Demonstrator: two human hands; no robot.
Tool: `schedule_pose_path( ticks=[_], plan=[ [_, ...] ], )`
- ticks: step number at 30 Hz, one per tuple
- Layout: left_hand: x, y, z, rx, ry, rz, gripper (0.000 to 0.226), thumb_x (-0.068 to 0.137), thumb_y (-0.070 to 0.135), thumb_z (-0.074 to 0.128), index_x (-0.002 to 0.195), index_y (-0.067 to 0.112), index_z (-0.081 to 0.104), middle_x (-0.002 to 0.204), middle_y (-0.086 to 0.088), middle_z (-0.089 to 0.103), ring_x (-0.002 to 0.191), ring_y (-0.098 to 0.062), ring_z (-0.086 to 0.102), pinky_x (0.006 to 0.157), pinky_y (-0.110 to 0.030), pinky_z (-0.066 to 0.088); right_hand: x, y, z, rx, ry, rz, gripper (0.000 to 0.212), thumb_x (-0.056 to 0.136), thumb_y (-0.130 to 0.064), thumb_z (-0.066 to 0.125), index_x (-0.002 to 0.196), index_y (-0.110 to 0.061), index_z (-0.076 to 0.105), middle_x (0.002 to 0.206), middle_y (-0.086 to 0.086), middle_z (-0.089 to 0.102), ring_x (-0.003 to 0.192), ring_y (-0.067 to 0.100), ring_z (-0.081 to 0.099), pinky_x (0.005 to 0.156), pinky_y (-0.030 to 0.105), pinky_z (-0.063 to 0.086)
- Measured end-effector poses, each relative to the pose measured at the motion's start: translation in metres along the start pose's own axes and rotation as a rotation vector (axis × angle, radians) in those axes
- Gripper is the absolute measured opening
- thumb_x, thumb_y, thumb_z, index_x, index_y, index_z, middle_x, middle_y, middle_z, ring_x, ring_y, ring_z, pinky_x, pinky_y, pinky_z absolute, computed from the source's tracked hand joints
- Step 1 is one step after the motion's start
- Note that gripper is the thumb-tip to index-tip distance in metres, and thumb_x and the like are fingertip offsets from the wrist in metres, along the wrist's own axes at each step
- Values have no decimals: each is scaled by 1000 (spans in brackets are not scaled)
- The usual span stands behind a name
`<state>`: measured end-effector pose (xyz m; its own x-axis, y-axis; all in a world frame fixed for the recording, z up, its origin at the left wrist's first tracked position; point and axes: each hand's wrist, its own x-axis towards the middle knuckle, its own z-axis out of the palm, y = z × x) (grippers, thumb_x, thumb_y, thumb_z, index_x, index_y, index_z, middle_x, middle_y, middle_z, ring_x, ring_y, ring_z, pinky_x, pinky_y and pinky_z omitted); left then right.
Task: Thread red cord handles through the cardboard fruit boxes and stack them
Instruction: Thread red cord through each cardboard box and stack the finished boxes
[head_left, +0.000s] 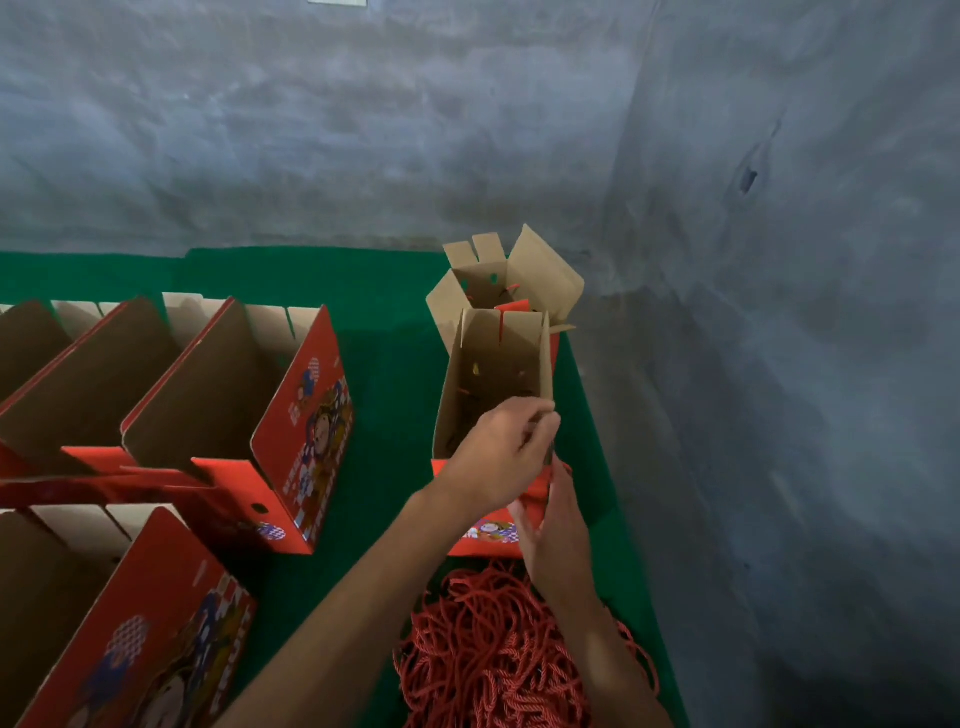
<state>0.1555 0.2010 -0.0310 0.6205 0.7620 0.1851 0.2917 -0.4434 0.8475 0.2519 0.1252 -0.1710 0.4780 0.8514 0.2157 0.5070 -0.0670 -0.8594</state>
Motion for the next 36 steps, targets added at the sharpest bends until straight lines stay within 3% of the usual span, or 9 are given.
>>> schedule_pose_path(
  ticks=[5, 8, 11, 13, 17, 22, 24, 32, 36],
  plan=[
    [-12, -25, -12, 107, 147, -30, 32, 102, 30, 53, 131, 19, 61, 134, 3, 61, 124, -8, 54, 107, -25, 44, 33, 0, 4, -173, 106, 125, 50, 93, -62, 59, 122, -21, 56, 118, -5, 55, 102, 17, 63, 81, 39, 55],
    [-22, -39, -20, 173, 217, -58, 34, 102, 28, 54, 134, 17, 59, 140, 2, 56, 131, -9, 48, 109, -21, 35, 57, -6, 6, -261, 120, 163, 36, 99, -53, 60, 87, -18, 58, 86, -5, 61, 78, 21, 64, 65, 34, 43],
    [-31, -49, -28, 149, 223, -95, 35, 103, 27, 53, 136, 18, 57, 144, 3, 52, 135, -8, 45, 109, -17, 32, 64, -14, 18, -200, -70, -7, 41, 104, -43, 55, 66, -28, 52, 58, -15, 56, 52, 1, 54, 53, 20, 33],
    [-37, -51, -33, 130, 212, -108, 37, 103, 29, 52, 139, 20, 54, 149, 5, 49, 138, -6, 41, 113, -21, 33, 63, -19, 30, -221, -157, -65, 37, 105, -47, 51, 74, -29, 58, 69, -16, 66, 59, -2, 59, 56, 19, 39],
    [-54, -51, -50, 147, 245, -95, 40, 103, 28, 52, 142, 19, 52, 152, 5, 46, 141, -5, 37, 117, -37, 38, 69, -17, 47, -223, -163, -62, 25, 105, -39, 52, 117, -25, 69, 120, -8, 73, 111, 9, 68, 86, 27, 51],
    [-102, -61, -90, 350, 224, -134, 41, 102, 34, 53, 143, 26, 51, 154, 8, 42, 144, -9, 34, 117, -42, 37, 69, -10, 55, -305, -432, 11, 67, 108, -47, 46, 165, -20, 23, 172, -2, 20, 158, 18, 17, 128, 41, 20],
    [-126, -65, -107, 492, 282, -172, 40, 101, 33, 56, 140, 24, 55, 152, 5, 46, 144, -13, 38, 121, -45, 29, 64, -7, 58, -326, -486, 24, 72, 107, -51, 45, 166, -25, 14, 174, -6, 7, 160, 16, 5, 130, 41, 12],
    [-190, -62, -154, 893, 457, -422, 39, 101, 28, 53, 139, 21, 57, 149, -1, 50, 147, -22, 33, 123, -59, 12, 4, -47, 110, -80, -600, -128, 56, 105, -48, 53, 158, -35, 39, 165, -14, 34, 152, 5, 27, 127, 38, 24],
    [-215, -61, -161, 855, 533, -641, 47, 98, 27, 53, 144, 23, 42, 150, -3, 46, 139, -28, 43, 113, -51, 36, -37, -82, 146, -43, -653, -317, 50, 105, -46, 54, 153, -33, 46, 159, -14, 44, 146, 0, 35, 123, 26, 28]
  ],
)
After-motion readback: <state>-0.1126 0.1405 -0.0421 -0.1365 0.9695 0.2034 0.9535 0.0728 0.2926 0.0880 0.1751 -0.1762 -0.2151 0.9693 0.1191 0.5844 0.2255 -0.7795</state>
